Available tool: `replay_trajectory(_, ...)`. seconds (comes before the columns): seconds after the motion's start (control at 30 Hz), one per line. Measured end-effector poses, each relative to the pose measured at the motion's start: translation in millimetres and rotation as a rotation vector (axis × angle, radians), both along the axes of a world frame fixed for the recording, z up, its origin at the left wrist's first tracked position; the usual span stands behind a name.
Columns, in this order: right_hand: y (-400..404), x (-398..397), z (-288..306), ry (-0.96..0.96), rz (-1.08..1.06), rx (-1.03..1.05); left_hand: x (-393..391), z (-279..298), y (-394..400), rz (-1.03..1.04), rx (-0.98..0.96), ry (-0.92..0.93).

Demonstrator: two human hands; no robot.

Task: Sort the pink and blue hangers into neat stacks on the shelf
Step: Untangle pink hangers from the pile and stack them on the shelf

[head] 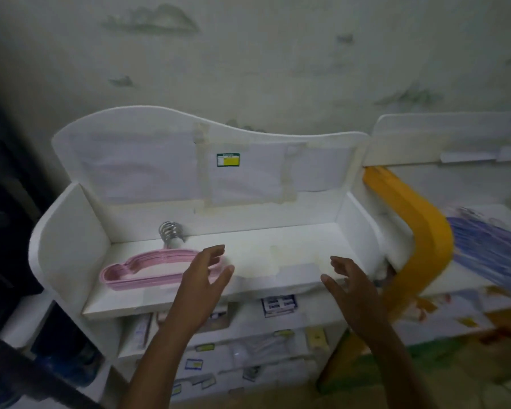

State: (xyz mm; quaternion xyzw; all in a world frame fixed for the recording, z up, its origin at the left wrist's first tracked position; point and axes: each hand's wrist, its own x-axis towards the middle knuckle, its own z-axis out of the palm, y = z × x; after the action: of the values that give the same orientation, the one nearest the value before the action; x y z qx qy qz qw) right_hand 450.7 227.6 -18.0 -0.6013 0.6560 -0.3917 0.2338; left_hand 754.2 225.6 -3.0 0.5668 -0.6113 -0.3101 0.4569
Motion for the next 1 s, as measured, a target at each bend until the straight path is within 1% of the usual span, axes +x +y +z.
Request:
replay_trajectory(0.13, 45.1, -52.4, 2.1, 0.018, -0.063, 0.008, -53.7, -0.6, 30.0, -0.05, -0.023, -0.029)
replay_trajectory(0.23, 78.7, -90.9, 4.8, 0.038, -0.103, 0.013, -93.8, -5.2, 45.9, -0.102, -0.005, -0.033)
replay_trajectory(0.37, 117.1, -142.2, 6.5, 0.108, -0.213, -0.004, -150.7, -0.4, 56.3, -0.196, 0.031, -0.006)
replay_trajectory(0.5, 150.5, -188.6, 12.6, 0.063, -0.318, -0.013, -208.4, 8.6, 54.8, -0.293, 0.0, -0.014)
replay_trajectory(0.63, 178.9, -230.5, 11.6, 0.057, -0.409, -0.014, -261.6, 12.6, 52.6, -0.371, 0.019, -0.033)
replay_trajectory(0.77, 192.6, -264.6, 10.8, 0.065, -0.49, -0.015, -309.5, 8.9, 42.7, -0.446, -0.03, -0.06)
replay_trajectory(1.0, 175.7, -329.4, 10.9, 0.124, -0.569, -0.005, -396.9, 4.6, 1.4, -0.505, 0.031, -0.019)
